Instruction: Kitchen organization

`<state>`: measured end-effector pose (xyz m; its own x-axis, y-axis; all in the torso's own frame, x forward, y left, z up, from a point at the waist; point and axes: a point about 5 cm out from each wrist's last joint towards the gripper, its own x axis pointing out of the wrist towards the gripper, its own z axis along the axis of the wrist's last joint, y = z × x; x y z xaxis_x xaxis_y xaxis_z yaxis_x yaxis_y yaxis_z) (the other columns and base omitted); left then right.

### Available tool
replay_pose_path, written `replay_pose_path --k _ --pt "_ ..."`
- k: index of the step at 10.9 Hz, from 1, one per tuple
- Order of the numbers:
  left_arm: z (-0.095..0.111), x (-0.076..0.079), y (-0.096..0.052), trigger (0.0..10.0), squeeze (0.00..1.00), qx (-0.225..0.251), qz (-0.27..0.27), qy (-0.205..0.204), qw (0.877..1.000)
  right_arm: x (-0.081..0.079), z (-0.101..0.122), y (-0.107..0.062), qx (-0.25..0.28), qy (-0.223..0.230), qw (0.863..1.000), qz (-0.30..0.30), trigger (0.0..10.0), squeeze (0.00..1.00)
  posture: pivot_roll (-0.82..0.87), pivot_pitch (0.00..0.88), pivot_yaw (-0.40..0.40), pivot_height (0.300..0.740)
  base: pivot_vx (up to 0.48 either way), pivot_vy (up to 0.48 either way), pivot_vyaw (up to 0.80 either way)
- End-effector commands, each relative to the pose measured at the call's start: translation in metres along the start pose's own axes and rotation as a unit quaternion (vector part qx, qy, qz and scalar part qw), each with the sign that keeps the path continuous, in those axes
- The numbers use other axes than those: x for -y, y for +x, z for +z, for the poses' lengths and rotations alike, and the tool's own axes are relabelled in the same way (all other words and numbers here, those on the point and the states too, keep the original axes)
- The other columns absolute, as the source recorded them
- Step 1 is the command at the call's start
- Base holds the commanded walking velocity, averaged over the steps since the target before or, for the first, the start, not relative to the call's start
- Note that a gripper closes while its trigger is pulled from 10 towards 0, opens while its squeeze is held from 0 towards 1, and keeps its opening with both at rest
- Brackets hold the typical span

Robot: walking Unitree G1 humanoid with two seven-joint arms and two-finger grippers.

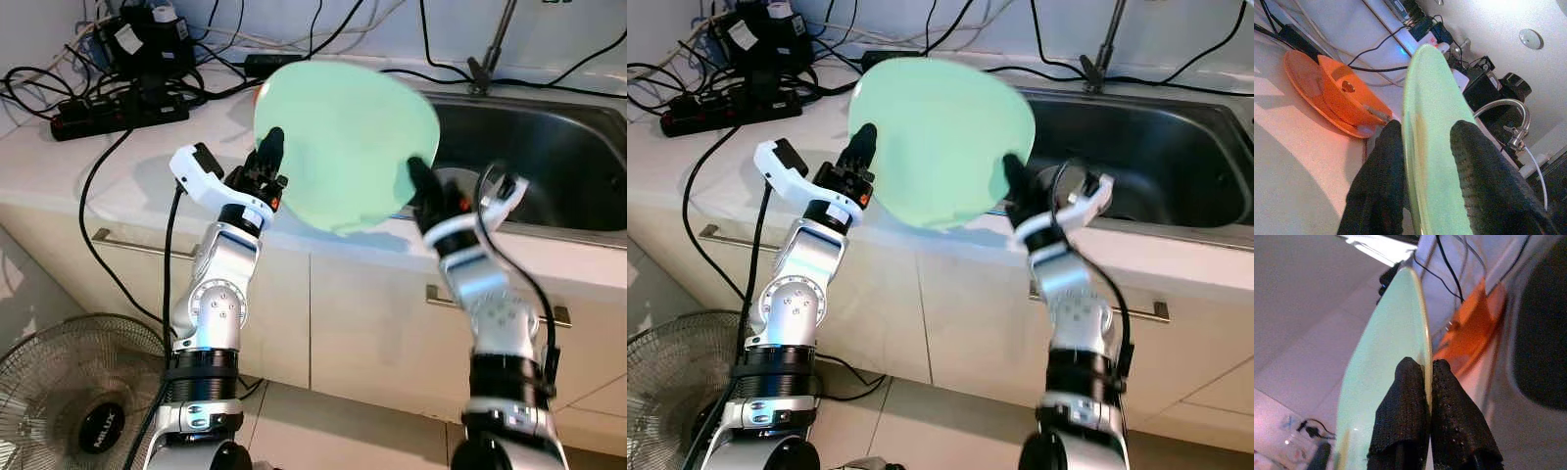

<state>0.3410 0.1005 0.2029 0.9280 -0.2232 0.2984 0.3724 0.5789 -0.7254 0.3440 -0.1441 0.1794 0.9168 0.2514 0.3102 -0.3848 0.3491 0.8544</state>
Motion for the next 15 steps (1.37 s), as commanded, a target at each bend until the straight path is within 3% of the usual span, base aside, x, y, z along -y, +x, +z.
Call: replay_pose_path --k 1,2,7,10,11,12,13,14,15 --pt "-0.01 0.011 0.004 10.0 1.0 -0.022 -0.02 0.006 1.0 -0.009 0.007 0.006 0.023 0.01 1.0 0.011 0.0 0.0 0.07 0.0 0.072 0.74 0.0 0.0 0.0" --pt "-0.015 0.009 0.003 10.0 0.0 -0.033 -0.014 0.037 0.999 -0.008 0.015 0.007 0.04 0.013 0.999 0.007 0.0 0.0 0.07 0.0 0.071 0.74 0.0 0.0 0.0" --pt "-0.023 0.002 -0.006 10.0 0.0 -0.054 -0.004 0.067 0.996 0.004 0.044 0.006 0.123 0.05 0.99 -0.041 0.0 0.0 0.07 0.0 0.073 0.74 0.0 0.0 0.0" --pt "-0.034 0.004 -0.011 10.0 0.0 -0.092 -0.022 0.131 0.987 0.012 0.059 0.004 0.156 -0.003 0.985 -0.075 0.0 0.0 0.08 0.0 0.071 0.74 0.0 0.0 0.0" --pt "-0.044 0.006 -0.017 10.0 0.0 -0.122 -0.043 0.179 0.975 0.014 0.07 0.002 0.184 -0.028 0.978 -0.091 9.3 0.0 0.08 0.0 0.071 0.74 0.0 0.0 0.0" --pt "-0.047 0.007 -0.02 10.0 0.0 -0.137 -0.049 0.198 0.969 0.015 0.078 0.001 0.206 -0.043 0.972 -0.101 10.0 0.0 0.08 0.0 0.073 0.74 0.0 0.0 0.0" --pt "-0.051 0.004 -0.025 10.0 0.0 -0.154 -0.052 0.214 0.963 0.016 0.086 -0.001 0.23 -0.05 0.965 -0.117 10.0 0.0 0.08 0.0 0.074 0.74 0.0 0.0 0.0" --pt "-0.053 0.003 -0.027 10.0 0.0 -0.163 -0.054 0.227 0.959 0.017 0.09 -0.002 0.24 -0.074 0.959 -0.133 10.0 0.0 0.08 0.0 0.073 0.74 0.0 0.0 0.0" --pt "-0.058 0.002 -0.033 10.0 0.0 -0.185 -0.068 0.262 0.945 0.015 0.097 0.0 0.253 -0.123 0.948 -0.148 10.0 0.0 0.08 0.0 0.073 0.74 0.0 0.0 0.0"
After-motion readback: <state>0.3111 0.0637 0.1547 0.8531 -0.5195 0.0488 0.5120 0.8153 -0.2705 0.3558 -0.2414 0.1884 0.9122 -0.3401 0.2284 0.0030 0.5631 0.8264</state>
